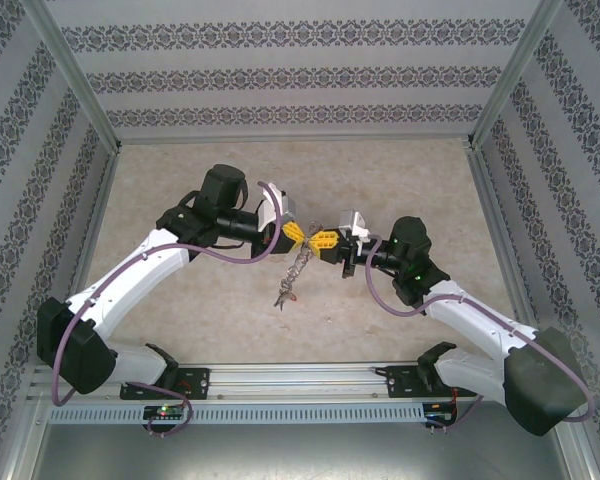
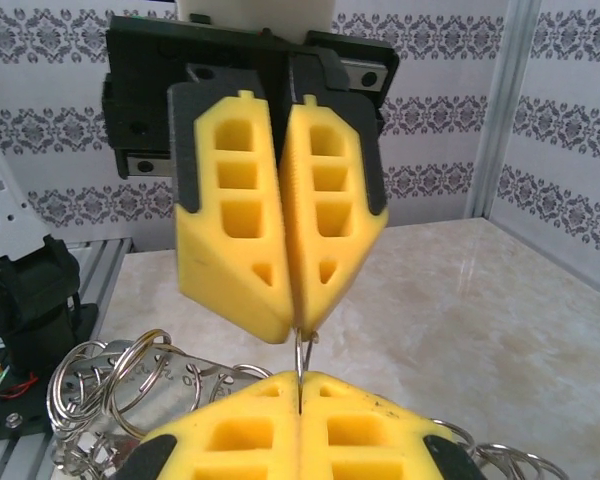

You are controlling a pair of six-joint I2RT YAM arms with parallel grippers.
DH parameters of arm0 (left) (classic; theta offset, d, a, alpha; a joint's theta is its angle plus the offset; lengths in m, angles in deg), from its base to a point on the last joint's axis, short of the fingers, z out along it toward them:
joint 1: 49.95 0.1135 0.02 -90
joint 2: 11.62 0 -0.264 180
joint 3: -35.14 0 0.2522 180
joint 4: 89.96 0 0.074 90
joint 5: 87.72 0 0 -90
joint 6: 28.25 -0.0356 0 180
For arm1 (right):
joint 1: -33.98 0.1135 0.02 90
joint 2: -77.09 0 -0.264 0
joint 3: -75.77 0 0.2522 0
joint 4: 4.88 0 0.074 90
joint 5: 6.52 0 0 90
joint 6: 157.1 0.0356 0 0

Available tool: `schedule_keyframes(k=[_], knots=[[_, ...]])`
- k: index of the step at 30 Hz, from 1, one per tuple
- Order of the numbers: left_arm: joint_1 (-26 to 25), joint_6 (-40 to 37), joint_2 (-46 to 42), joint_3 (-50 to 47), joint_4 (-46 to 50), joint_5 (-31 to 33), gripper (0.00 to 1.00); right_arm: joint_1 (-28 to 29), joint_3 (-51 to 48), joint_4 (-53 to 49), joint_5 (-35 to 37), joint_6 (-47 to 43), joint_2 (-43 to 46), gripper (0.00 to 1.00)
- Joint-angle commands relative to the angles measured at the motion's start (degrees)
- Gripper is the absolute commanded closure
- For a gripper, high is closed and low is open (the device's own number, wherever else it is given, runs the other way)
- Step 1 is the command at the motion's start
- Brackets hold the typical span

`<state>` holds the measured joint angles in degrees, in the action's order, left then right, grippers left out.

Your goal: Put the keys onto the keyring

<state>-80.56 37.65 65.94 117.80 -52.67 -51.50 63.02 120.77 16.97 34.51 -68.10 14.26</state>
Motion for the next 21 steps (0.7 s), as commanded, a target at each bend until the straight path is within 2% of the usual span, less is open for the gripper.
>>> schedule_keyframes(k=[1, 6, 12, 21], knots=[[-0.1, -2.1, 1.0, 1.3, 1.7, -3.4, 0.89, 0.7, 2.6, 2.7, -1.6, -1.4, 0.0, 1.0], [-0.1, -2.8, 1.0, 1.1, 1.6, -3.7, 0.85, 0.7, 2.6, 2.5, -1.7, -1.5, 0.1, 1.0], [-0.1, -3.3, 1.5, 1.3, 2.0, -7.1, 0.78, 0.7, 2.7, 2.6, -1.7, -1.6, 0.0, 1.0], [-0.1, -5.5, 1.7, 0.6, 2.6, -7.3, 0.76, 0.7, 3.0, 2.3, -3.3, -1.9, -0.7, 1.0]])
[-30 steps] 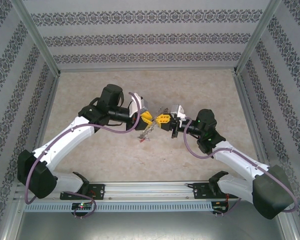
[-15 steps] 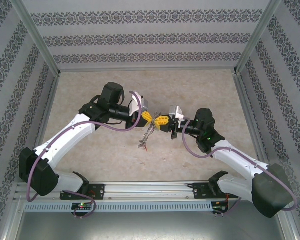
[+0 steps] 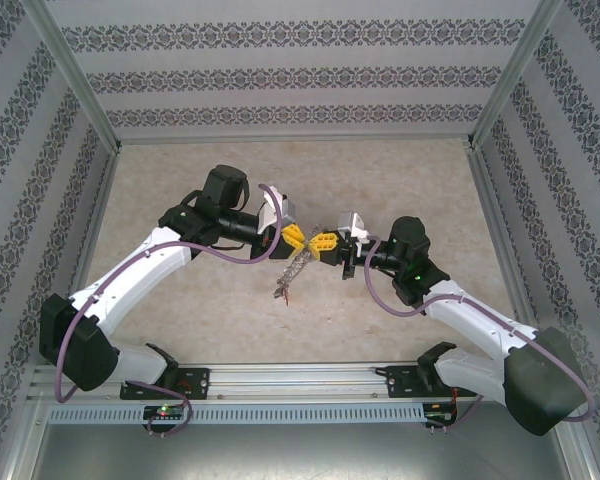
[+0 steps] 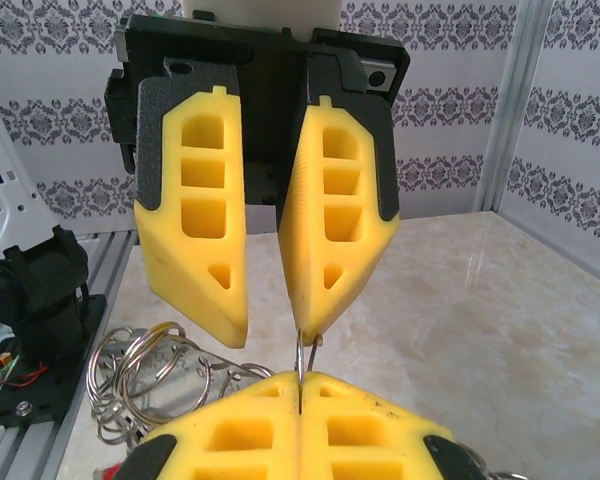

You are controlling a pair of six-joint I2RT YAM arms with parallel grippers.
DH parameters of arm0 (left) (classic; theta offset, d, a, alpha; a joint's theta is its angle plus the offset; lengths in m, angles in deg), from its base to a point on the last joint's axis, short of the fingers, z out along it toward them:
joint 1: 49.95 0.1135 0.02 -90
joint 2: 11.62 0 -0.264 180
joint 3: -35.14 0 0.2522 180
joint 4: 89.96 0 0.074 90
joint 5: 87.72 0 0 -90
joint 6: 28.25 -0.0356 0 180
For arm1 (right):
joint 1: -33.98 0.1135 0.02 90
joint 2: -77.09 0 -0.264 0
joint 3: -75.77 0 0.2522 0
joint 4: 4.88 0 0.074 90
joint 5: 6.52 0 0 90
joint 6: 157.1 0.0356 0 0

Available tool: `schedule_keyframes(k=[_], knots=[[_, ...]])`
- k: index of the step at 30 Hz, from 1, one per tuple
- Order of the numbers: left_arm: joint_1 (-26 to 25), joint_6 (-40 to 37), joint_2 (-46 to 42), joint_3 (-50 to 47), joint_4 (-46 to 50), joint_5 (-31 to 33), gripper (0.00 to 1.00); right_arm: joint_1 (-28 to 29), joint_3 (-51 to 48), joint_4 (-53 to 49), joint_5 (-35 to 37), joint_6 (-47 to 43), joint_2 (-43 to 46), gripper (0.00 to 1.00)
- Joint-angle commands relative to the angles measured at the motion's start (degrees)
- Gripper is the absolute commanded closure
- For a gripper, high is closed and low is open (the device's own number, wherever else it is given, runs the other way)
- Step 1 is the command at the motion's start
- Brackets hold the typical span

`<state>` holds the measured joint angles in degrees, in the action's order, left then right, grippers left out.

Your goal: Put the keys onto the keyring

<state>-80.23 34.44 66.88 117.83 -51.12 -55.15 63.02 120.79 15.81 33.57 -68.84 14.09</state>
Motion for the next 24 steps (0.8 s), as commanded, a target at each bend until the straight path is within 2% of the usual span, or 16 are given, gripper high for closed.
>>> schedule_keyframes(k=[1, 9, 11, 24], knots=[[-0.4, -2.2, 0.9, 0.5, 0.7, -3.3, 0.75, 0.7, 3.2, 3.5, -2.6, -1.1, -0.9, 1.0], [-0.4, -2.0, 1.0, 0.5, 0.2, -1.6, 0.68, 0.8, 4.2, 3.9, -3.5, -1.1, -1.8, 1.0], [-0.4, -1.8, 0.5, -0.3, -0.5, 0.6, 0.56, 1.0, 4.2, 3.9, -3.3, -1.1, -1.7, 1.0], [-0.4, -1.2, -0.8, -2.4, -2.3, 1.5, 0.55, 1.9, 4.7, 2.8, -5.0, -1.8, -2.0, 1.0]])
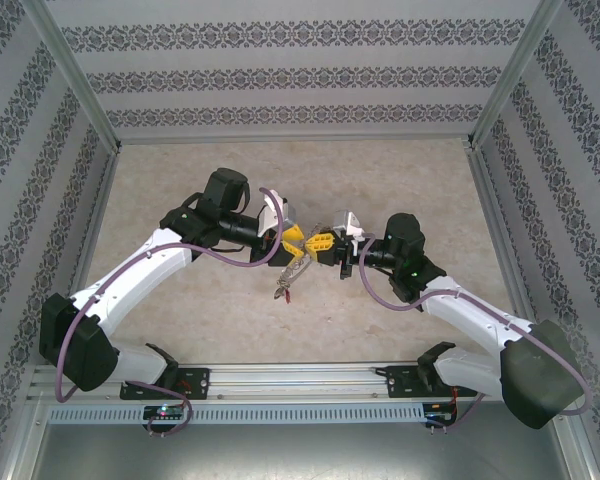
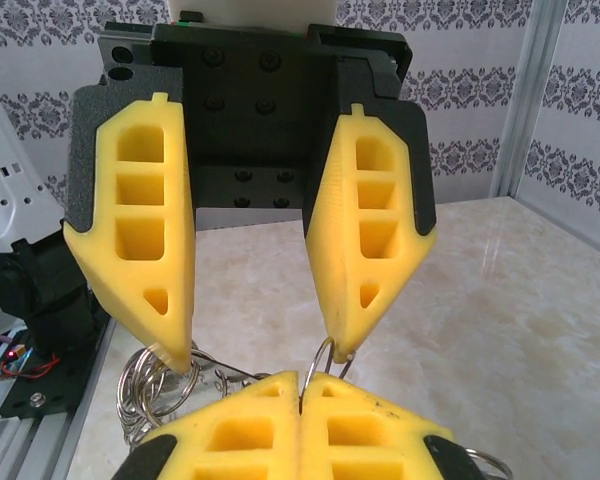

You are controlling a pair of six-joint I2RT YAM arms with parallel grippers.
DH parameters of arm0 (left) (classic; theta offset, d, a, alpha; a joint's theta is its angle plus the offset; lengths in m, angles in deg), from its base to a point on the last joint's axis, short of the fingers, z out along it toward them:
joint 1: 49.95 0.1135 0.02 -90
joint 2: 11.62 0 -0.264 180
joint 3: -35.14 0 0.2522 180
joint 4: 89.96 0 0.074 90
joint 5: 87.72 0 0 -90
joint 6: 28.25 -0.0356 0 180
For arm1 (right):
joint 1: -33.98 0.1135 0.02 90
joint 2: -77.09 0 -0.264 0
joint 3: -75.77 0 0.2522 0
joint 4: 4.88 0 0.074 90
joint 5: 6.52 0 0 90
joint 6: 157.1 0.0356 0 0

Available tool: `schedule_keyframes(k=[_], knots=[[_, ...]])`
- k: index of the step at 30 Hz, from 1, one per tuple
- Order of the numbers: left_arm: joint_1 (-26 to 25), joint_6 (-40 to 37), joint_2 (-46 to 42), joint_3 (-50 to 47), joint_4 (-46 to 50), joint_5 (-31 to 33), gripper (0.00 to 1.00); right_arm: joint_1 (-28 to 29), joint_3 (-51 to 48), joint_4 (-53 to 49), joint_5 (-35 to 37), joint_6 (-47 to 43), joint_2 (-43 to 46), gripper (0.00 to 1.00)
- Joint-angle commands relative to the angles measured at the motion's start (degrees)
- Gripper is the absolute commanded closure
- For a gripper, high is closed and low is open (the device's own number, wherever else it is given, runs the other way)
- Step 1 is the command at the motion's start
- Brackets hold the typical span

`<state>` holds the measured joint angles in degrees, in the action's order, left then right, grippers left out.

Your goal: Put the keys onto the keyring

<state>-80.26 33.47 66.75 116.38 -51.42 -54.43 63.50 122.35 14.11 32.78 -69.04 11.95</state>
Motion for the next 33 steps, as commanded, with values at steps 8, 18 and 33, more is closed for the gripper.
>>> schedule_keyframes(k=[8, 18, 33], knots=[[-0.1, 0.1, -2.0, -2.0, -3.2, 1.7, 0.47, 1.9, 3.2, 3.5, -3.8, -2.4, 0.1, 1.0], [0.6, 2.0, -8.4, -7.8, -6.4, -0.3, 0.48, 1.9, 2.2, 1.4, -1.9, -3.4, 1.3, 1.0], [2.2, 3.5, -9.4, -9.2, -9.2, 2.8, 0.44, 2.4, 2.6, 0.9, -2.5, -4.7, 1.0, 1.0]])
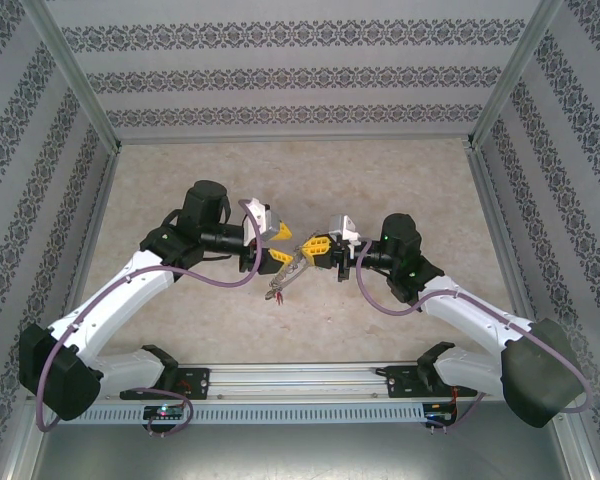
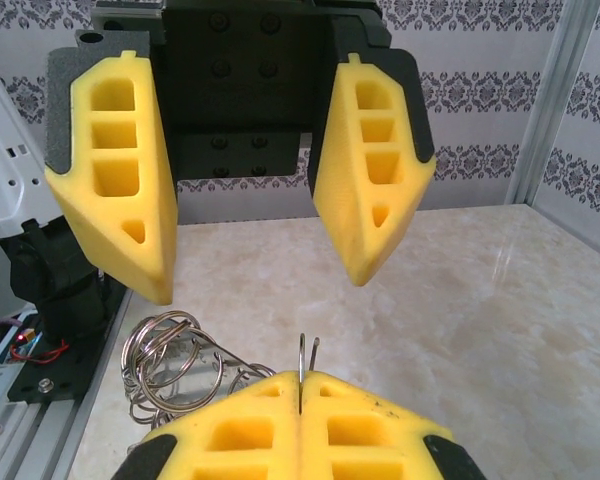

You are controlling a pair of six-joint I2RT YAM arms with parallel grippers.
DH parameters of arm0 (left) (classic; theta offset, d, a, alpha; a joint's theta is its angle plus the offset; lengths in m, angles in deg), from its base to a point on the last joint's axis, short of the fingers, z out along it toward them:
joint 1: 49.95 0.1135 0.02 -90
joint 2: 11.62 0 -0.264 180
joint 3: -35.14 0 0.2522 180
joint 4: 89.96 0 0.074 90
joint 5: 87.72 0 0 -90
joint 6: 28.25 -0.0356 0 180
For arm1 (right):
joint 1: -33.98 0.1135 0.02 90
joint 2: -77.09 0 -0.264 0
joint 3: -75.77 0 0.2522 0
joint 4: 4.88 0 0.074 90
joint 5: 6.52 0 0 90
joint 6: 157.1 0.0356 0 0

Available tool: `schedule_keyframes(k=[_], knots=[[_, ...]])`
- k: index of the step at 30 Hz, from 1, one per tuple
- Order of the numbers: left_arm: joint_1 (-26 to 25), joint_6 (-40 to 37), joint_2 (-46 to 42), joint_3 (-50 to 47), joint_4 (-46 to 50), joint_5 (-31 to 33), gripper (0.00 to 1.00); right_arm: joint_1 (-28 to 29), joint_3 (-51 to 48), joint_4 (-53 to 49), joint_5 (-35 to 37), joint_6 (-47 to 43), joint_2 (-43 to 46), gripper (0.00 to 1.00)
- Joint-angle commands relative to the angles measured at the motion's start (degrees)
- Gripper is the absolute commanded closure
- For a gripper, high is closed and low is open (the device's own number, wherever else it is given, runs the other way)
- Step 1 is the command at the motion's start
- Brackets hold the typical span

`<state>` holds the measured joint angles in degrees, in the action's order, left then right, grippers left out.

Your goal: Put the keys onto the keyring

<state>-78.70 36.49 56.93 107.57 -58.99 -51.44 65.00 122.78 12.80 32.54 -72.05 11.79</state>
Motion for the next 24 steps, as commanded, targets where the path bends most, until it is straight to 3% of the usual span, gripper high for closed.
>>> schedule_keyframes(k=[1, 10, 16, 22, 24], knots=[[0.6, 0.3, 1.3, 0.3, -0.9, -0.6, 0.44, 0.9, 2.2, 2.1, -2.4, -1.8, 1.1, 1.0], [0.5, -0.5, 6.1, 3.7, 2.8, -4.1, 0.5, 1.4, 3.0, 2.0, -2.2, -2.1, 0.3, 1.0], [0.5, -1.9, 6.5, 3.8, 3.6, -5.3, 0.68, 1.7, 3.2, 2.0, -1.9, -2.3, 0.0, 1.0], [0.5, -5.0, 6.1, 4.2, 5.6, -5.5, 0.98, 1.6, 3.3, -0.1, -2.1, -3.5, 0.2, 1.0], [0.5, -6.4, 6.0, 4.6, 7.3, -4.8, 1.0, 1.6, 3.7, -4.0, -2.1, -6.3, 0.6, 1.0]])
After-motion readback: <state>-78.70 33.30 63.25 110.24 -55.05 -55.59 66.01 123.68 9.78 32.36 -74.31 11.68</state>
